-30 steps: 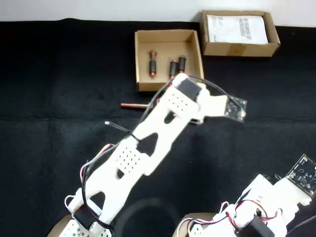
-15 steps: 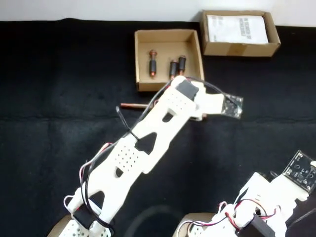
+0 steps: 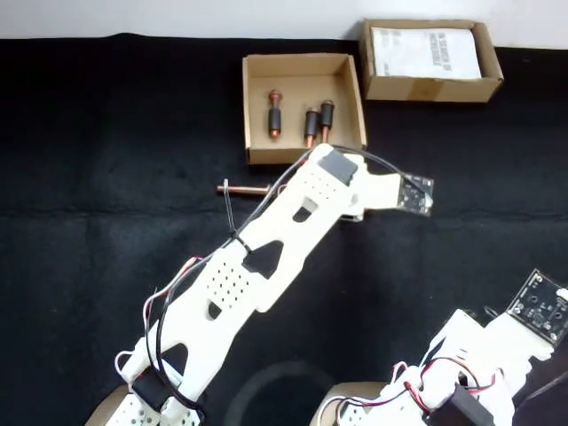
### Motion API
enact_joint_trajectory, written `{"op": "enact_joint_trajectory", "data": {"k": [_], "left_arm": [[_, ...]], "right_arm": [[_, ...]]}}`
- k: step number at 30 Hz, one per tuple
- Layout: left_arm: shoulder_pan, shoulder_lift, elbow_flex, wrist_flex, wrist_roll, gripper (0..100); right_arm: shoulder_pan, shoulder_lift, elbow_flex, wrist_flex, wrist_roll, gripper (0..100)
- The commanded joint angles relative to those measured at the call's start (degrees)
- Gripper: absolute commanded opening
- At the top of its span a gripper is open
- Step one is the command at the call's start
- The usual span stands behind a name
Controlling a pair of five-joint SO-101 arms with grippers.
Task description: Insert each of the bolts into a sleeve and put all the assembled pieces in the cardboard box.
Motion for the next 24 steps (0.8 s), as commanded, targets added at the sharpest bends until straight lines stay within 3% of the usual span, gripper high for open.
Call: {"op": "enact_joint_trajectory", "data": {"k": [1, 5, 7, 10, 16, 24], "left_arm": [[1.2, -0.7, 0.0, -0.5, 0.4, 13], [3.3, -0.6, 0.1, -0.4, 0.4, 11], [3.6, -0.6, 0.1, -0.4, 0.4, 1], [3.6, -0.6, 0.3, -0.1, 1.8, 0], [1.6, -1.5, -0.7, 4.4, 12.0, 1], [-5.1, -7.0, -17.9, 22.2, 29.7, 1]], "right_arm": [[-0.4, 1.0, -0.4, -1.0, 0.3, 0.7], [-0.4, 1.0, -0.4, -1.0, 0.3, 0.7], [-0.4, 1.0, -0.4, -1.0, 0.3, 0.7], [-0.4, 1.0, -0.4, -1.0, 0.3, 0.7], [-0.3, 1.0, -0.5, -1.0, 0.3, 0.7], [-3.8, 1.0, -0.2, -4.5, 0.3, 0.7]]}}
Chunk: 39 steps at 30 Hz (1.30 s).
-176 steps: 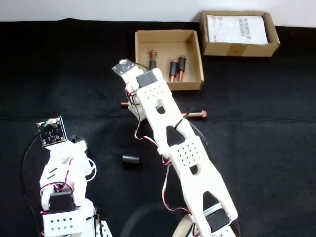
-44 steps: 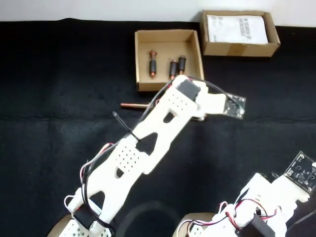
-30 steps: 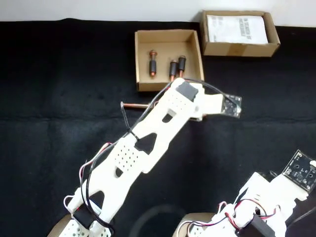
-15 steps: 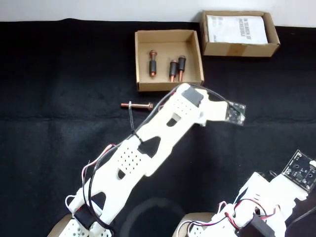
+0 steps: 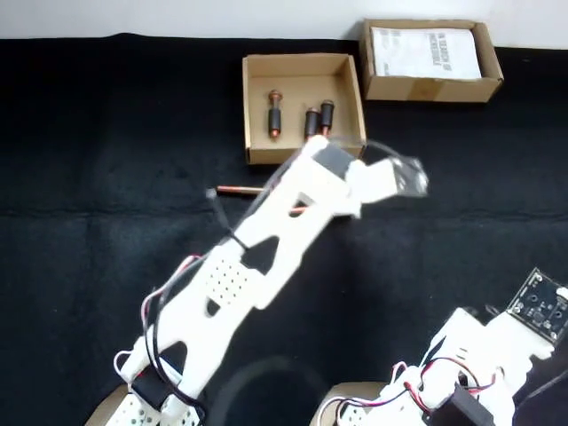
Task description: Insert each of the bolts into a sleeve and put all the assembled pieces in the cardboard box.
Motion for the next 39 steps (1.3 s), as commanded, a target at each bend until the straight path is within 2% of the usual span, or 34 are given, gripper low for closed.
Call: {"op": "enact_joint_trajectory", "data": {"k": [1, 5, 7, 11, 15, 20, 24, 32, 39], "left_arm": [[-3.4, -7.9, -10.8, 6.3, 8.2, 1], [-8.0, -12.2, -17.5, 6.7, 19.9, 1], [-10.0, -14.4, -19.4, 6.7, 23.4, 1], [-13.1, -18.6, -20.0, 6.8, 24.4, 1], [-16.0, -21.7, -19.8, 7.0, 24.6, 1], [-20.2, -29.2, -18.6, 7.0, 24.7, 1], [-22.5, -39.0, -8.3, 7.1, 28.0, 1], [-22.1, -66.4, 25.9, 6.7, 33.6, 1], [-18.4, -78.1, 35.6, 6.2, 36.7, 1]], "right_arm": [[-3.8, 1.0, 0.0, -4.4, 0.2, 0.7], [-12.3, 0.7, 2.1, -11.6, 0.4, 0.7], [-15.8, 0.6, 5.1, -17.0, 0.4, 0.7], [-19.9, 0.6, 8.0, -25.5, 0.1, 0.7], [-25.1, 0.6, 8.3, -29.5, -0.7, 0.7], [-34.2, 0.7, 8.3, -35.1, -7.1, 0.7], [-39.7, 0.9, 8.3, -39.3, -11.2, 0.7], [-45.7, 0.6, 15.2, -47.4, -13.8, 0.7], [-50.5, 0.6, 19.1, -52.3, -13.8, 0.7]]}}
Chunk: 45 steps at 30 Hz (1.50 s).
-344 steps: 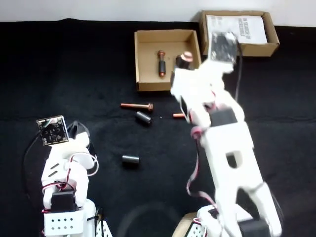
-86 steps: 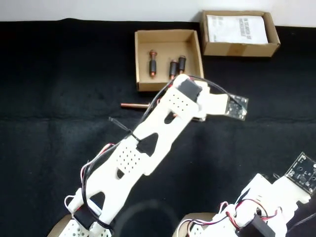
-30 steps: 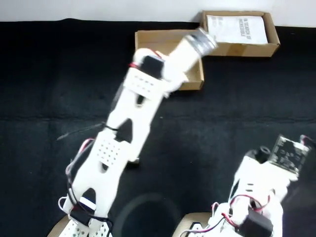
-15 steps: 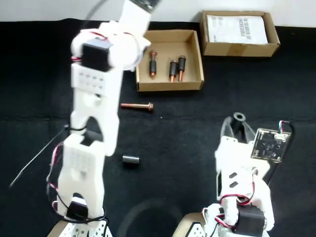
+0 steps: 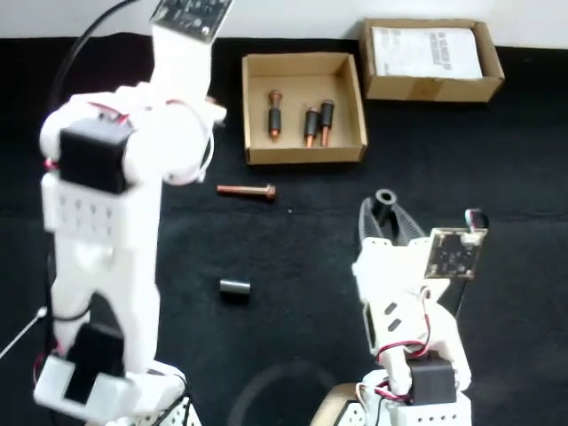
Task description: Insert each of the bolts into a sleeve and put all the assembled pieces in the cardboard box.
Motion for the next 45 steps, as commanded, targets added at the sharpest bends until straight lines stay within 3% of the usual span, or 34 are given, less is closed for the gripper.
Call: {"op": "enact_joint_trajectory", "data": {"k": [1, 6, 11, 17, 24, 28, 34, 45], "left_arm": [[2.8, -5.2, 1.8, -1.5, 0.8, 1], [6.5, -7.6, 5.7, -6.9, 1.0, 1], [7.9, -11.0, 15.3, -17.9, 8.6, 1], [9.9, -17.0, 35.1, -37.1, 16.1, 1], [14.1, -25.4, 64.6, -64.9, 16.4, 1], [19.3, -29.7, 74.9, -75.6, 16.4, 1], [23.7, -32.7, 77.7, -78.5, 16.4, 1], [23.8, -37.1, 77.8, -78.2, 12.2, 1]], "right_arm": [[-3.5, 0.1, 1.0, -3.3, -0.4, 0.7], [-8.9, 0.1, 3.8, -7.5, -0.4, 0.7], [-13.8, 0.1, 6.5, -8.0, -0.4, 0.7], [-15.0, 0.1, 8.1, -8.1, -0.4, 0.7], [-15.0, 0.1, 8.7, -8.1, -0.4, 0.7], [-15.0, 0.1, 8.7, -8.1, -0.5, 0.7], [-15.0, 0.1, 8.7, -8.1, -0.5, 0.7], [-15.0, 0.4, 8.6, -8.1, -0.4, 0.7]]}}
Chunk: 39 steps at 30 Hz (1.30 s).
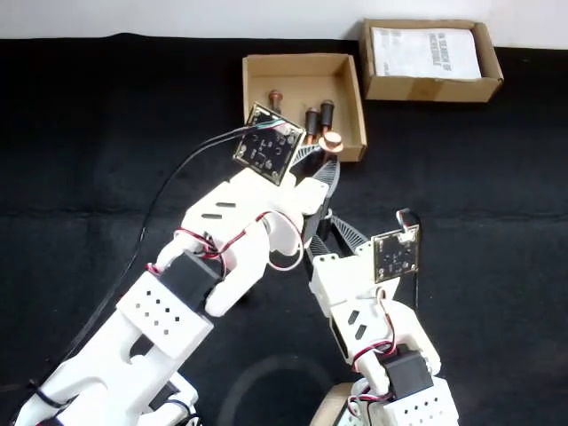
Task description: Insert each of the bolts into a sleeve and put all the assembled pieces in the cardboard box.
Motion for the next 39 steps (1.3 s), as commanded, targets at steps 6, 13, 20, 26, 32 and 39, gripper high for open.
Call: {"op": "enact_joint_trajectory", "data": {"k": [6, 13, 20, 26, 32, 39], "left_arm": [[0.8, -2.1, -0.2, -1.1, -0.3, 1], [3.5, -1.8, 1.1, -1.3, 3.6, 1], [3.3, -2.2, 4.3, -1.4, 3.7, 1], [3.0, -1.9, 5.5, -2.1, 3.7, 1], [3.2, -1.8, 11.1, -11.2, 3.3, 1], [3.4, -1.7, 15.4, -12.5, 3.3, 1]], "right_arm": [[-0.2, 0.4, -0.3, -1.1, -0.4, 0.7], [-0.2, 0.3, -0.3, -1.1, -0.4, 0.7], [0.0, 0.0, -0.3, -1.1, -0.4, 0.7], [0.0, 0.0, -0.7, -1.1, -0.4, 0.7], [0.0, 0.0, -0.7, -1.1, -0.4, 0.7], [0.1, 0.0, -0.7, -1.1, -0.4, 0.7]]}}
